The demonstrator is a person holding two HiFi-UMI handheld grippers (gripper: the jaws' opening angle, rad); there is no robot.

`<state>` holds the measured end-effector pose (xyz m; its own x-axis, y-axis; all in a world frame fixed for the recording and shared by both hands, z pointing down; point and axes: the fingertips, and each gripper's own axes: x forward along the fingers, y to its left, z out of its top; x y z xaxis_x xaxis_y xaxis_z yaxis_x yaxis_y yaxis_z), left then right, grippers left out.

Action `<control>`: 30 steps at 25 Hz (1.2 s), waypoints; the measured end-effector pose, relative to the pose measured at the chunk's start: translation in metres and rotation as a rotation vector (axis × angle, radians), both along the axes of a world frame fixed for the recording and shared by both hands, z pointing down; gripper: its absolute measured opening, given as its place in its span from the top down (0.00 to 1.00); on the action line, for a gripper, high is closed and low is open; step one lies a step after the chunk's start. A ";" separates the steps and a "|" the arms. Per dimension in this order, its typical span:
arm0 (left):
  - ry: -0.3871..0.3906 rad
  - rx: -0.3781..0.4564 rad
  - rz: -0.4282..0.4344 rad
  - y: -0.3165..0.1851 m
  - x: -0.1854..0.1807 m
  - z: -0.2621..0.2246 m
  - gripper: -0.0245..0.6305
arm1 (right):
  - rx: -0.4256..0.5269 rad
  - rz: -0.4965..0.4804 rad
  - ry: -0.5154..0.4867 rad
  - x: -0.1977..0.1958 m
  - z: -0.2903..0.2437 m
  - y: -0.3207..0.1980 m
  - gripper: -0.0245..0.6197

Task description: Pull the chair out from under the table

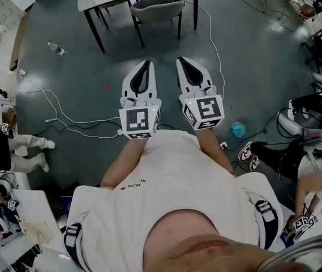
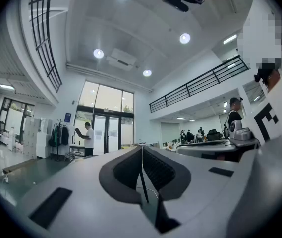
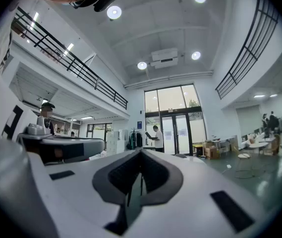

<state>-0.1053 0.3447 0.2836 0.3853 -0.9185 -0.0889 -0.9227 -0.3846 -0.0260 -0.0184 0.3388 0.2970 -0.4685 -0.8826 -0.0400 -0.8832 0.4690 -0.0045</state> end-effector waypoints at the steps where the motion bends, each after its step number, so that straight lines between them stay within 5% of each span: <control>1: -0.001 0.000 -0.002 0.000 0.002 0.000 0.95 | 0.002 0.001 -0.003 0.003 0.000 0.000 0.94; 18: -0.037 -0.020 -0.079 0.013 0.070 0.019 0.95 | 0.006 -0.079 -0.014 0.076 0.011 0.012 0.94; 30: -0.019 -0.089 -0.084 -0.076 0.076 0.054 0.95 | -0.059 -0.108 -0.017 0.076 0.044 -0.083 0.94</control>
